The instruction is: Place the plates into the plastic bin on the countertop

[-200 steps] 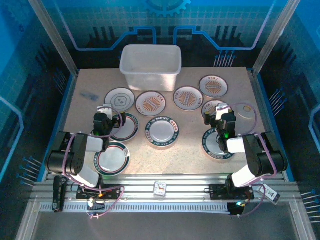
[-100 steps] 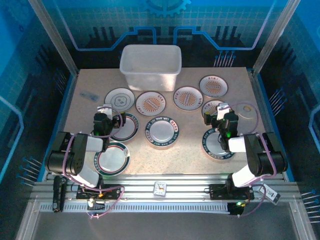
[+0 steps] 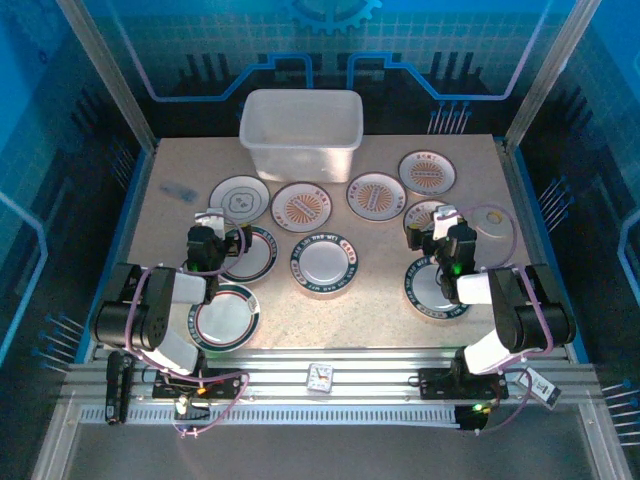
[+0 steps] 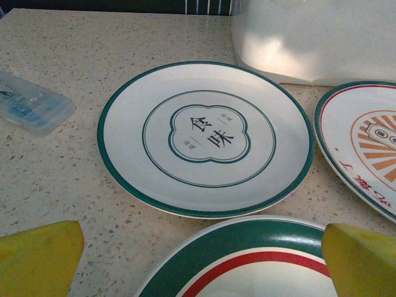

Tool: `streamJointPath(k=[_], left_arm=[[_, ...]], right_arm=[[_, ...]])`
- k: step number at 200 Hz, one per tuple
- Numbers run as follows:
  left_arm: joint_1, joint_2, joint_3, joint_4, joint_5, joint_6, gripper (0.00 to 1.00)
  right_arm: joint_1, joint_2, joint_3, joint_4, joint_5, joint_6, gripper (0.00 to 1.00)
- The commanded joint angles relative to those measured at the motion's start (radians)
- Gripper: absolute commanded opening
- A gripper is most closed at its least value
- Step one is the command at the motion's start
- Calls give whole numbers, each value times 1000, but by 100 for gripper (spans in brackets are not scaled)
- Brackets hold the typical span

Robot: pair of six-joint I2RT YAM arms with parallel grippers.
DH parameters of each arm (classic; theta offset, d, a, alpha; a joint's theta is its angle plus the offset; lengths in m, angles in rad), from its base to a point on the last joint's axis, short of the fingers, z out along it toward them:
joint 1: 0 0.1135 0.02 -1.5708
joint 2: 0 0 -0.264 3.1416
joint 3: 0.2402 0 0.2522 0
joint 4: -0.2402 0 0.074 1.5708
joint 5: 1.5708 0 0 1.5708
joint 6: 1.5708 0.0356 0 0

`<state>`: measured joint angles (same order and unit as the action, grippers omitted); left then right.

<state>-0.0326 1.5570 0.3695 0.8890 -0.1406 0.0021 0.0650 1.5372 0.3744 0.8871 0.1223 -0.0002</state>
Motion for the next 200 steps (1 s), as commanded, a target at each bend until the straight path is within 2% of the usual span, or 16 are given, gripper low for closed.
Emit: streamJointPath(k=[1, 11, 26, 50, 75, 92, 111, 130, 152, 172, 200], left_arm=[[13, -32, 13, 13, 1, -6, 99], [14, -79, 18, -38, -13, -13, 100], [17, -162, 56, -174, -21, -20, 99], [17, -325, 121, -382, -29, -45, 100], [19, -436, 277, -733, -23, -127, 100], [19, -474, 386, -933, -3, -199, 99], [19, -481, 511, -1127, 115, -257, 100], [19, -469, 599, -1275, 201, -304, 99], [20, -474, 620, -1304, 258, -337, 99], [20, -453, 635, -1307, 306, -362, 99], [22, -387, 671, -1317, 353, -384, 99]], right_arm=[[10, -80, 24, -58, 31, 3, 96], [15, -157, 60, -196, 40, 1, 96], [22, -243, 108, -310, 40, 5, 95], [50, -343, 232, -550, -32, 74, 92], [137, -303, 454, -930, -76, 164, 83], [203, -239, 557, -1056, -125, 239, 79], [282, -133, 647, -1139, -189, 356, 75], [349, -30, 730, -1182, -214, 401, 68], [393, 63, 776, -1162, -250, 476, 68], [406, 169, 836, -1156, -333, 569, 65], [430, 292, 915, -1131, -346, 648, 63]])
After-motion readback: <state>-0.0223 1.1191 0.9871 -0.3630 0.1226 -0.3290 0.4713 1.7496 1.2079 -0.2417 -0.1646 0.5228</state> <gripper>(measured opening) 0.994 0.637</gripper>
